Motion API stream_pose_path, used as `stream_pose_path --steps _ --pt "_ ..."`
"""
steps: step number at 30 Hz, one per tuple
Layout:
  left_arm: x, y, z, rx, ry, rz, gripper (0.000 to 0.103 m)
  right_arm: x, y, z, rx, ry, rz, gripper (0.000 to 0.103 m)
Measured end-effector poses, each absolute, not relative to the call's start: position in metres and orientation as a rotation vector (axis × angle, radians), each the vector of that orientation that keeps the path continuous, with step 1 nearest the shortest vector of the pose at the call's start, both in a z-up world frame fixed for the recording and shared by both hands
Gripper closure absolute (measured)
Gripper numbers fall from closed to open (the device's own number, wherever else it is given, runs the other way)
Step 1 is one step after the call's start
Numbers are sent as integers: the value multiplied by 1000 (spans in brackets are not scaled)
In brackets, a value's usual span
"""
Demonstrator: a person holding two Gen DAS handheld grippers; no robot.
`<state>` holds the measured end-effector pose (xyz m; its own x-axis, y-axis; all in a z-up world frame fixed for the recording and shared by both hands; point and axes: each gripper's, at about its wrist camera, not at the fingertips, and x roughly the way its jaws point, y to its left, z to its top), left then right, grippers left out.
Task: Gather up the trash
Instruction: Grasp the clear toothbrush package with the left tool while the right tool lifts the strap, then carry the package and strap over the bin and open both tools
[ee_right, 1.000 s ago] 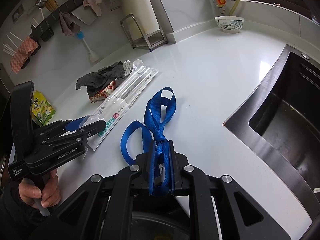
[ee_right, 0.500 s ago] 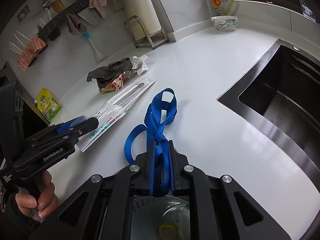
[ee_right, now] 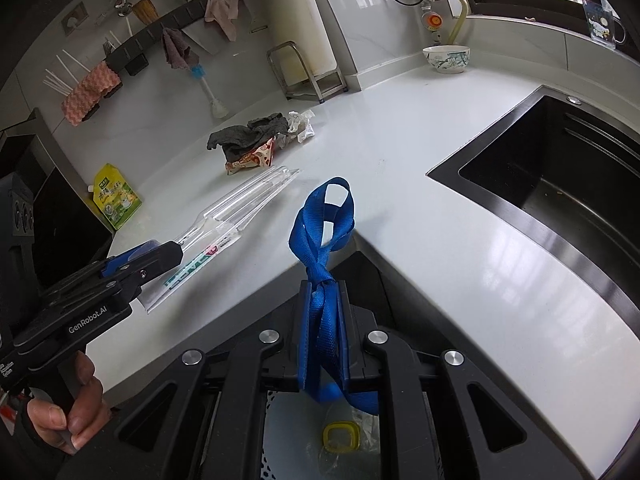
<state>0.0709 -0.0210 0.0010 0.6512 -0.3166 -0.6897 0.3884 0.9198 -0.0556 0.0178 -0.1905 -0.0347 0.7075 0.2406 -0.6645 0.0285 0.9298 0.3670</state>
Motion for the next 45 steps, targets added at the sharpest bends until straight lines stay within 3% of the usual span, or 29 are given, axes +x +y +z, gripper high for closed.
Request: stream_pose_path --steps 23,45 --pt "-76 -30 -18 142 810 -460 64 -102 -187 -73 371 852 108 91" --pt "-61 -44 -100 151 982 -372 64 -91 -183 -118 315 918 90 91"
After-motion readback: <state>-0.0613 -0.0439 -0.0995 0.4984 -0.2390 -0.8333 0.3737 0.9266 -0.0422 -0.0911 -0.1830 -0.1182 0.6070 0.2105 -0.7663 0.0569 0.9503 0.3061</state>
